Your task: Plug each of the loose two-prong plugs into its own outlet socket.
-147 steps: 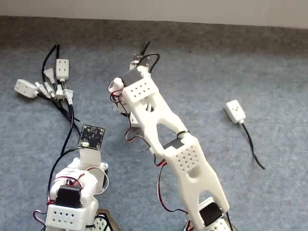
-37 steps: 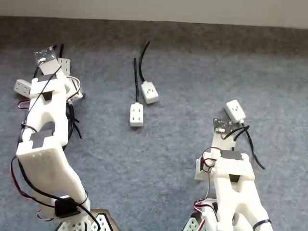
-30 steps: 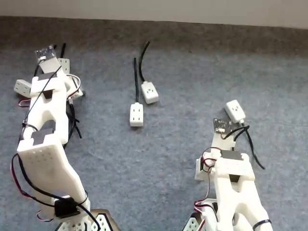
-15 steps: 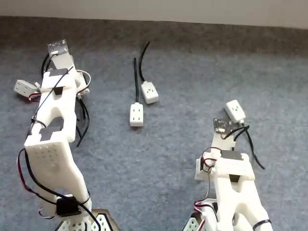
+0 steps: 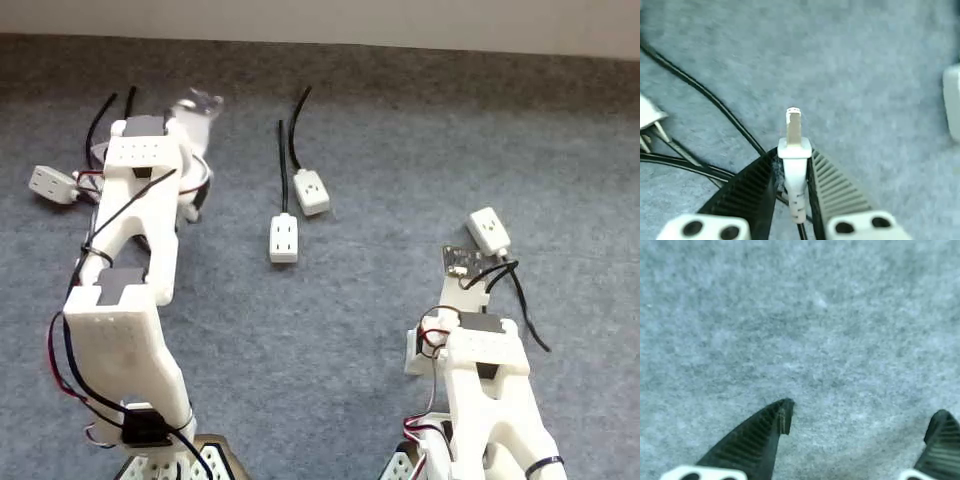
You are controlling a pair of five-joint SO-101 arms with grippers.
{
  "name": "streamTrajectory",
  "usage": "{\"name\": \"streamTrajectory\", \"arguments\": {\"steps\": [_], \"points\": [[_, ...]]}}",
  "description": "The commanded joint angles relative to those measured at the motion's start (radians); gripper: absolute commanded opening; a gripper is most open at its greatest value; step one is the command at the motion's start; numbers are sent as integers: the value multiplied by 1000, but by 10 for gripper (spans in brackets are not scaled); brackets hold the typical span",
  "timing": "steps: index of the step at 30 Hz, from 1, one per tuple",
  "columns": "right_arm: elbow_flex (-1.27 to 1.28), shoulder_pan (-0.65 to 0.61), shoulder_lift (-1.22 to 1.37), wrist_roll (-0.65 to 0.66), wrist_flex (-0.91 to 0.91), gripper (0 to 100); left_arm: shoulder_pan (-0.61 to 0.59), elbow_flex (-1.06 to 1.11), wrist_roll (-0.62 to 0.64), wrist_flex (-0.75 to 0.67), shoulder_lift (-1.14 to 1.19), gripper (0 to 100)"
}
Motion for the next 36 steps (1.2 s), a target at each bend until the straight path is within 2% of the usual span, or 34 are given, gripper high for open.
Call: {"name": "streamTrajectory", "arguments": {"steps": [1, 5, 8, 15, 32, 36], "points": [[8, 12, 1, 6, -31, 406, 4, -10, -235, 141, -39, 7], [8, 12, 1, 6, -31, 406, 8, 99, -404, 121, 5, 7], [8, 12, 1, 6, -31, 406, 10, 143, -451, 31, 42, 7], [8, 12, 1, 6, -31, 406, 42, 143, -446, -83, 88, 10], [10, 12, 1, 6, -50, 406, 70, 145, -446, -83, 87, 9], [10, 12, 1, 6, -50, 406, 85, 136, -387, -95, 82, 8]]}}
